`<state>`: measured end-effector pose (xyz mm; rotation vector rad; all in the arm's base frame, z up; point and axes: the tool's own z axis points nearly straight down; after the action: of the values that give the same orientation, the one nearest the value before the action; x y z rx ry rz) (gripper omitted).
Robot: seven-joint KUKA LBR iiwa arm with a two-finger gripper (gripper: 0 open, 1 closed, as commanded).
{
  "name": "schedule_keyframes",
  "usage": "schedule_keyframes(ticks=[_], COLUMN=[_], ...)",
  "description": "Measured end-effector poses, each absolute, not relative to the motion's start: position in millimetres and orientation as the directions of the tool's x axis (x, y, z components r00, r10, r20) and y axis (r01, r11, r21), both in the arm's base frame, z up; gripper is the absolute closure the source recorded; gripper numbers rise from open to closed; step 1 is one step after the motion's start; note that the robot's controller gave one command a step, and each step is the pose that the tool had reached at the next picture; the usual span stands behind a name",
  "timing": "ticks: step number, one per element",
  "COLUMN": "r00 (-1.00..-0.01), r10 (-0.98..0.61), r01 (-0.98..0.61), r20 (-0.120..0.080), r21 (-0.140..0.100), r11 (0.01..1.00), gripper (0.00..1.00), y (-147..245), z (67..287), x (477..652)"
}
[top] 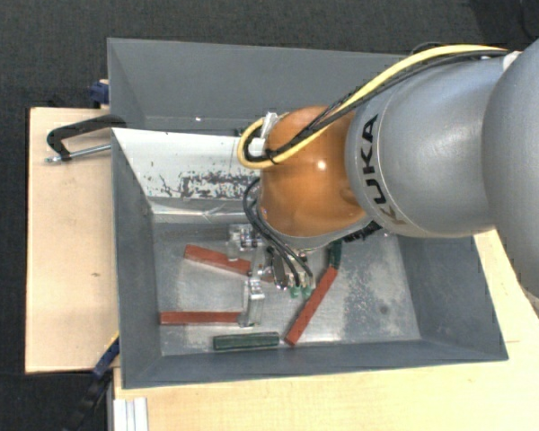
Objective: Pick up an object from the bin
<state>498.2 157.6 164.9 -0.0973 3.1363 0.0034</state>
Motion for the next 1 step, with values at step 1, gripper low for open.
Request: schedule_keyframes(ticks=[1], r00=[-0.998], r10=[-0.062], r01=[-0.062], r20=[-0.004], r21=[0.002], r11=[0.998], gripper=[0.0], y=[157.7], z=[164.9], x=[498.2])
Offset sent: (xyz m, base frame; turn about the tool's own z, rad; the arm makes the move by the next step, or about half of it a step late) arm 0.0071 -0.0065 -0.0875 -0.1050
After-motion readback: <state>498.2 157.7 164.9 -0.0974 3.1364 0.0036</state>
